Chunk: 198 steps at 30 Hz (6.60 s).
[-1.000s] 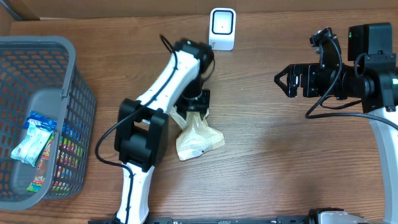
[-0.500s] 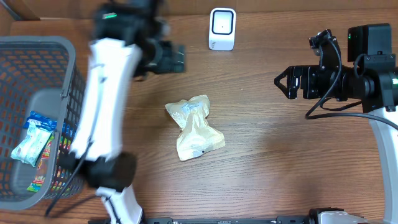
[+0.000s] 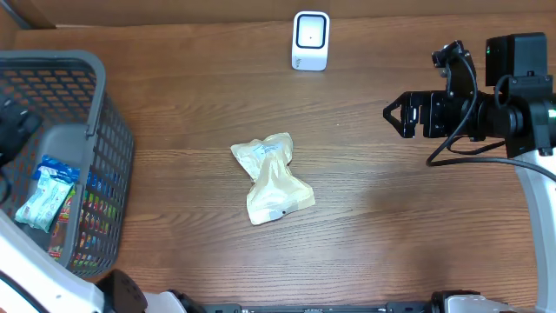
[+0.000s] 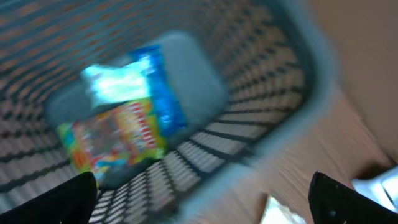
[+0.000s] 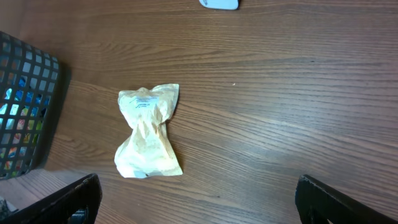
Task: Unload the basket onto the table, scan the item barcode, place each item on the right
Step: 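Reach the left gripper back into the basket and grasp the blue bar, then carry the blue wrapped bar out and set it right of the beige bag, then reach the left gripper into the basket and grasp the green candy bag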
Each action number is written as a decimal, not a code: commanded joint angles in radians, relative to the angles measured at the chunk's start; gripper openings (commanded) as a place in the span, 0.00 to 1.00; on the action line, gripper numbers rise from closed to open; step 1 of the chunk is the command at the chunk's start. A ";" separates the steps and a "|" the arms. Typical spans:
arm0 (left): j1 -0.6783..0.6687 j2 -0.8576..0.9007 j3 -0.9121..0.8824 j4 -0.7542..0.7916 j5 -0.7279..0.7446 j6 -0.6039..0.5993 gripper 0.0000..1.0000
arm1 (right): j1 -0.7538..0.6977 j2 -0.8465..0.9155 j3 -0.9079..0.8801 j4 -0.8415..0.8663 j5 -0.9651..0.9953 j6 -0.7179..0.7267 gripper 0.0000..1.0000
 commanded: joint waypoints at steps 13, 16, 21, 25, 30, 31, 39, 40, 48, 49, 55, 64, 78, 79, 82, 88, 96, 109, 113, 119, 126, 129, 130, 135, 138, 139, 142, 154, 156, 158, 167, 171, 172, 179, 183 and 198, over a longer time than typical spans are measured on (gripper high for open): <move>0.063 0.153 -0.660 0.483 0.004 -0.110 0.91 | 0.005 -0.002 0.015 0.011 -0.006 -0.006 1.00; 0.054 0.185 -0.768 0.579 0.002 -0.114 0.87 | 0.005 0.001 0.015 0.011 -0.006 -0.006 1.00; 0.042 0.258 -0.885 0.700 0.001 -0.137 0.83 | 0.005 0.007 0.015 0.006 -0.006 -0.006 1.00; 0.041 0.292 -0.929 0.761 0.002 -0.137 0.81 | 0.005 0.009 0.015 0.007 -0.006 -0.006 1.00; 0.040 0.315 -0.931 0.792 0.000 -0.135 0.64 | 0.005 0.009 0.015 0.007 -0.006 -0.006 1.00; 0.040 0.318 -0.931 0.796 -0.005 -0.130 0.61 | 0.005 0.009 0.015 0.007 -0.006 -0.006 1.00; 0.028 0.339 -0.990 0.853 -0.095 -0.135 0.53 | 0.005 0.009 0.015 0.007 -0.006 -0.007 1.00; 0.027 0.343 -1.000 0.852 -0.095 -0.135 0.49 | 0.005 0.009 0.015 0.007 -0.006 -0.007 1.00; 0.008 0.345 -1.004 0.790 -0.065 -0.136 0.04 | 0.005 0.009 0.015 0.008 -0.006 -0.007 1.00; 0.002 0.345 -1.004 0.785 -0.064 -0.136 0.04 | 0.005 0.009 0.015 0.008 -0.005 -0.007 1.00; -0.052 0.330 -0.963 0.728 0.006 -0.090 0.04 | 0.005 0.009 0.015 0.010 -0.006 -0.007 1.00; -0.182 0.123 -0.542 0.437 -0.039 -0.067 0.04 | 0.005 0.009 0.015 0.013 -0.006 -0.007 1.00; -0.723 -0.094 -0.301 0.377 -0.050 0.109 0.04 | 0.005 0.010 0.015 0.018 -0.006 -0.007 1.00; -0.774 -0.082 -0.307 0.377 -0.050 0.117 0.04 | 0.005 0.011 0.015 0.018 -0.005 -0.007 1.00; -0.912 -0.026 -0.333 0.385 -0.046 0.130 0.04 | 0.005 0.019 0.015 0.018 -0.006 -0.007 1.00; -1.140 0.221 -0.340 0.403 -0.046 -0.023 0.04 | 0.002 0.041 0.015 0.018 0.058 0.002 1.00; -1.307 0.588 -0.340 0.571 0.195 -0.217 0.04 | -0.217 0.040 0.037 0.016 0.126 0.138 1.00; -1.381 0.684 -0.317 0.556 0.269 -0.210 0.60 | -0.343 0.040 0.035 -0.011 0.103 0.159 1.00; -1.350 0.661 -0.193 0.435 0.238 -0.167 0.60 | -0.343 0.040 0.035 -0.012 0.090 0.159 1.00; -1.284 0.591 0.155 0.153 -0.056 -0.157 0.63 | -0.343 0.040 0.034 -0.012 0.080 0.159 1.00; -1.132 0.471 0.386 -0.009 -0.162 -0.154 0.69 | -0.343 0.040 0.033 -0.018 0.070 0.159 1.00; -0.993 0.377 0.385 -0.009 -0.150 -0.182 0.65 | -0.343 0.040 0.033 -0.027 0.058 0.159 1.00; -0.959 0.363 0.385 -0.009 -0.153 -0.181 0.64 | -0.343 0.040 0.033 -0.029 0.058 0.159 1.00; -0.776 0.318 0.357 -0.009 -0.184 -0.172 0.64 | -0.343 0.040 0.033 -0.034 0.058 0.159 1.00; -0.684 0.293 0.319 -0.009 -0.201 -0.185 0.66 | -0.343 0.040 0.033 -0.048 0.058 0.158 1.00; -0.648 0.284 0.308 -0.009 -0.196 -0.188 0.65 | -0.343 0.040 0.033 -0.055 0.058 0.158 1.00; -0.564 0.254 0.267 -0.009 -0.196 -0.192 0.64 | -0.343 0.040 0.026 -0.054 0.058 0.158 1.00; -0.356 0.011 -0.100 -0.009 -0.404 -0.310 0.69 | -0.343 0.058 0.026 -0.048 0.047 0.159 1.00; -0.320 -0.021 -0.193 -0.009 -0.417 -0.353 0.79 | -0.343 0.057 0.026 -0.044 0.047 0.159 1.00; -0.277 -0.034 -0.275 -0.009 -0.416 -0.384 0.87 | -0.343 0.058 0.026 -0.041 0.047 0.159 1.00; -0.103 -0.031 -0.587 0.145 -0.379 -0.408 1.00 | -0.342 0.058 0.026 -0.037 0.035 0.159 1.00; -0.055 -0.031 -0.706 0.225 -0.353 -0.409 1.00 | -0.342 0.058 0.026 -0.037 0.035 0.158 1.00; -0.045 -0.031 -0.735 0.246 -0.353 -0.408 1.00 | -0.342 0.058 0.026 -0.038 0.035 0.159 1.00; 0.014 -0.023 -0.976 0.508 -0.283 -0.325 1.00 | -0.343 0.058 0.026 -0.038 0.035 0.159 1.00; 0.022 -0.011 -1.085 0.599 -0.283 -0.325 1.00 | -0.342 0.058 0.025 -0.039 0.035 0.158 1.00; 0.034 0.110 -1.360 0.937 -0.309 -0.325 0.96 | -0.342 0.058 0.013 -0.038 0.035 0.159 1.00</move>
